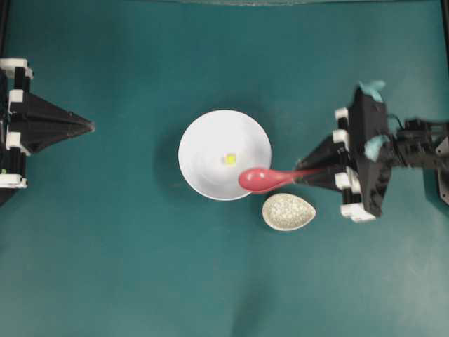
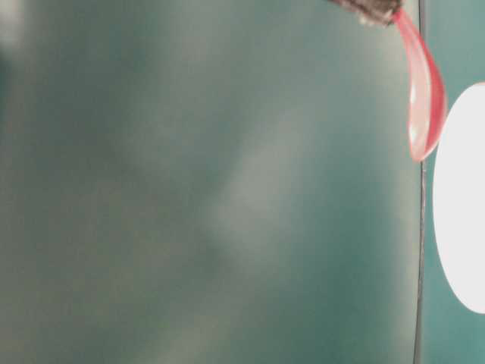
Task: Scoop the yellow hexagonal prism block from the bowl with a spoon using the right arm.
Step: 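Lift the red spoon and move it over the white bowl, then lower the spoon into the bowl and scoop under the yellow block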
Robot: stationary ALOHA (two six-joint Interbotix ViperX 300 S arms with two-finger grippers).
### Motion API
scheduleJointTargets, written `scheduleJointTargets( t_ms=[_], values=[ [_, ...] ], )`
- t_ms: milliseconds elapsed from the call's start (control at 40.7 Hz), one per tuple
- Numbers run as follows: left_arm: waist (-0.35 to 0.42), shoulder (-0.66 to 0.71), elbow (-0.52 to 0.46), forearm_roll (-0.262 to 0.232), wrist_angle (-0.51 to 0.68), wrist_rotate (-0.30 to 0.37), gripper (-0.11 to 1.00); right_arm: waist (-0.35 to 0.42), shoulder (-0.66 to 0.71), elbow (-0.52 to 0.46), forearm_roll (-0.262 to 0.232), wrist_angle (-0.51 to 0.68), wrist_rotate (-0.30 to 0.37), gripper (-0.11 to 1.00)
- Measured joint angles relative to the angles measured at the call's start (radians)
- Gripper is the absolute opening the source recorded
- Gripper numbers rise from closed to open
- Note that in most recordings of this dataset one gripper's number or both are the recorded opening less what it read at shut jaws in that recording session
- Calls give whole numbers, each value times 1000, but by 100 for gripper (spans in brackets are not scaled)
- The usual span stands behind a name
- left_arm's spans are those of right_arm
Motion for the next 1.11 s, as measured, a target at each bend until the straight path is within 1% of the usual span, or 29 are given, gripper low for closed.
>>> scheduleJointTargets(
  t_ms=[147, 295, 418, 541, 688, 835, 909, 983, 1057, 1106],
  values=[
    [0, 0, 0, 0, -2, 0, -1, -83, 23, -91, 0, 169, 5, 23],
    [-2, 2, 0, -2, -2, 0, -1, -150, 81, -187, -3, 327, 6, 23],
    [-2, 8, 0, 0, -2, 0, -1, -187, 146, -267, -5, 453, 14, 23],
    [-2, 20, 0, -2, -2, 0, -1, -218, 219, -348, -9, 575, 35, 23],
    [-2, 35, 0, -2, -6, 0, -1, -232, 293, -437, -54, 678, 74, 23],
    [-2, 48, 0, -2, -20, 0, -1, -232, 351, -512, -123, 784, 146, 22],
    [-2, 54, 0, 0, -32, 0, -1, -232, 374, -548, -166, 842, 184, 23],
    [-2, 57, 0, -2, -38, 0, -1, -232, 391, -575, -198, 893, 210, 23],
    [-2, 61, 0, -2, -41, 2, -1, -232, 407, -600, -218, 933, 219, 23],
    [-2, 64, 0, -2, -41, 2, -1, -233, 414, -612, -222, 954, 218, 23]
  ],
)
